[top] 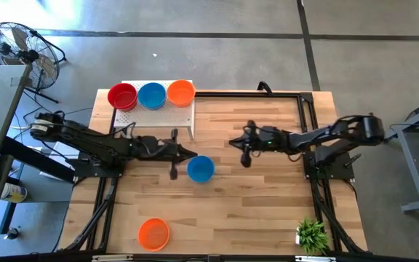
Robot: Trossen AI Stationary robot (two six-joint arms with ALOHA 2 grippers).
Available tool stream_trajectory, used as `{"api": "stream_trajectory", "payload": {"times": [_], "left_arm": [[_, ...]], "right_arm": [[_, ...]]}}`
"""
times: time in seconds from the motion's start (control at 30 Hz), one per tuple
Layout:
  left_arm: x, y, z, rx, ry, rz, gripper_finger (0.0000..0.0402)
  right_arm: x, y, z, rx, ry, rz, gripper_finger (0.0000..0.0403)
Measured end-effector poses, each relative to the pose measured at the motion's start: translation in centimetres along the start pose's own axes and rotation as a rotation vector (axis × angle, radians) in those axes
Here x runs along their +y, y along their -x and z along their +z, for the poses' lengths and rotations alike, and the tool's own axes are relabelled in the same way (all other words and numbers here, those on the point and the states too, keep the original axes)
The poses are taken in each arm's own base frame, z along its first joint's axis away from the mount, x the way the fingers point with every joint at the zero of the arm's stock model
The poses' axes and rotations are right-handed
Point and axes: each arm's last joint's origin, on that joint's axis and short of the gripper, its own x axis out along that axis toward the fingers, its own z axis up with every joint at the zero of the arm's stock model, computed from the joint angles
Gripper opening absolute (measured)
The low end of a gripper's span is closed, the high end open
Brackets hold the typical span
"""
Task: Pick & Place Mini bowls
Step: Stack the blue bowl on the blue bowls on the shelf
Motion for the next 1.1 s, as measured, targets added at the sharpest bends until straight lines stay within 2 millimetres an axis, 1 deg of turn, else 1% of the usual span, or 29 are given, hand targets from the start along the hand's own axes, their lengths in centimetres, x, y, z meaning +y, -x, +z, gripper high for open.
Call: {"api": "stream_trajectory", "payload": {"times": [0.13, 0.2, 0.3, 0.4, 0.53, 0.6, 0.67, 0.73, 0.8, 0.9, 1.0, 1.1], "left_arm": [[-0.6, -0.5, 1.2, 0.15, -0.02, 0.004, 0.0001], [-0.8, -1.4, 1.6, 0.229, -0.004, 0.006, 0.0001], [-1.0, -2.3, 1.1, 0.396, 0.033, 0.008, 0.0001], [-1.3, -3.4, 1.5, 0.491, 0.085, -0.007, 0.0001], [-2.0, -4.8, 0.2, 0.691, 0.122, 0.005, 0.0003], [-2.6, -5.7, 0.4, 0.714, 0.118, -0.001, 0.0013], [-3.2, -6.2, 0.3, 0.769, 0.106, 0.0, 0.003], [-4.0, -6.7, 0.1, 0.824, 0.088, -0.007, 0.0052], [-4.6, -7.6, 0.4, 0.84, 0.082, -0.013, 0.0076], [-5.5, -8.0, 0.6, 0.888, 0.062, -0.038, 0.0105], [-6.2, -8.9, 0.3, 0.918, 0.051, -0.061, 0.012], [-6.5, -9.5, -0.4, 0.941, 0.047, -0.057, 0.0123]], "right_arm": [[-0.8, 2.0, -0.8, -0.018, 0.025, -0.049, 0.0015], [-1.0, 2.7, -1.1, -0.021, 0.031, -0.056, 0.0008], [-1.1, 3.5, -1.6, -0.023, 0.042, -0.058, 0.0002], [-1.1, 3.9, -2.5, -0.01, 0.049, -0.056, 0.0005], [-1.1, 4.4, -3.4, -0.032, 0.052, -0.053, 0.0006], [-1.2, 4.7, -3.7, -0.05, 0.051, -0.053, 0.0003], [-1.2, 4.8, -3.9, -0.065, 0.054, -0.053, 0.0001], [-1.2, 5.0, -3.9, -0.079, 0.069, -0.053, 0.0001], [-1.2, 5.0, -3.8, -0.084, 0.075, -0.052, 0.0003], [-1.2, 5.0, -3.8, -0.085, 0.082, -0.049, 0.0001], [-1.2, 5.0, -3.8, -0.084, 0.093, -0.048, 0.0001], [-1.2, 5.0, -3.8, -0.084, 0.094, -0.048, 0.0002]]}}
